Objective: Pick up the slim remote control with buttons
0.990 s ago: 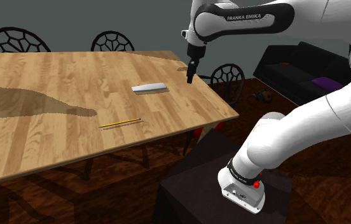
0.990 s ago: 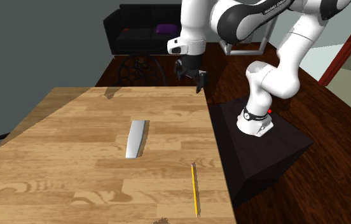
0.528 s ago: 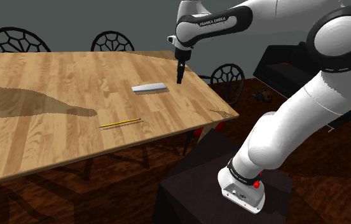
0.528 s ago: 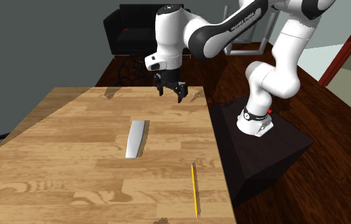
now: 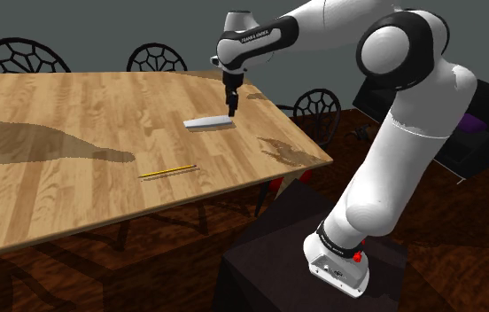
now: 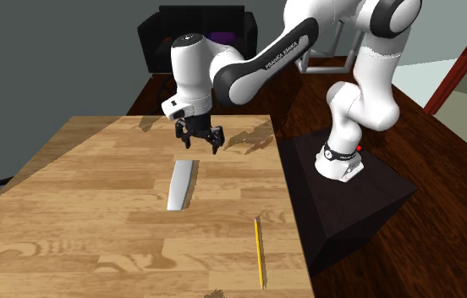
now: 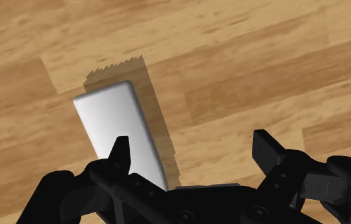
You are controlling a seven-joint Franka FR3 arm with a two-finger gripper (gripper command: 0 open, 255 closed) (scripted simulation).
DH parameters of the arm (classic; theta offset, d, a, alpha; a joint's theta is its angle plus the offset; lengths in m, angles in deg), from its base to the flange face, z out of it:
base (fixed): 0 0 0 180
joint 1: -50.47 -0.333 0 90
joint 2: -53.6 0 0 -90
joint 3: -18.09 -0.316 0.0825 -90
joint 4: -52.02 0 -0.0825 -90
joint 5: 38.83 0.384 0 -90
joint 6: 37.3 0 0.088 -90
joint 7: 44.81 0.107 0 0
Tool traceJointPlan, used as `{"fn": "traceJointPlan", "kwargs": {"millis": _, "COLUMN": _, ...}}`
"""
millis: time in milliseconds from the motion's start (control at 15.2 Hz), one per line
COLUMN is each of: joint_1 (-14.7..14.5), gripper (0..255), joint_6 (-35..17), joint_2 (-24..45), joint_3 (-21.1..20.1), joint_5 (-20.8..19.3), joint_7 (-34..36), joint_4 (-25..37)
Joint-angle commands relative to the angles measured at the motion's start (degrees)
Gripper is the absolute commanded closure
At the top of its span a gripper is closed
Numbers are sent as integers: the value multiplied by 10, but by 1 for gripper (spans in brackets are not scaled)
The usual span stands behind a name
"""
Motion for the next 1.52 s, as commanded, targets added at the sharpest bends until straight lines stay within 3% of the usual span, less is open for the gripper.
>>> {"fn": "traceJointPlan", "kwargs": {"millis": 0, "joint_1": 4, "gripper": 0, "joint_6": -10, "joint_2": 47, "joint_3": -4, "joint_5": 17, "joint_7": -44, "joint_4": 36}}
{"fn": "traceJointPlan", "kwargs": {"millis": 462, "joint_1": 20, "gripper": 0, "joint_6": -7, "joint_2": 191, "joint_3": -38, "joint_5": 53, "joint_7": -156, "joint_4": 183}}
{"fn": "traceJointPlan", "kwargs": {"millis": 1056, "joint_1": 22, "gripper": 0, "joint_6": -53, "joint_2": 217, "joint_3": -41, "joint_5": 58, "joint_7": -159, "joint_4": 162}}
{"fn": "traceJointPlan", "kwargs": {"millis": 1122, "joint_1": 22, "gripper": 255, "joint_6": -53, "joint_2": 217, "joint_3": -41, "joint_5": 58, "joint_7": -159, "joint_4": 162}}
{"fn": "traceJointPlan", "kwargs": {"millis": 1452, "joint_1": 22, "gripper": 255, "joint_6": -54, "joint_2": 217, "joint_3": -41, "joint_5": 58, "joint_7": -159, "joint_4": 161}}
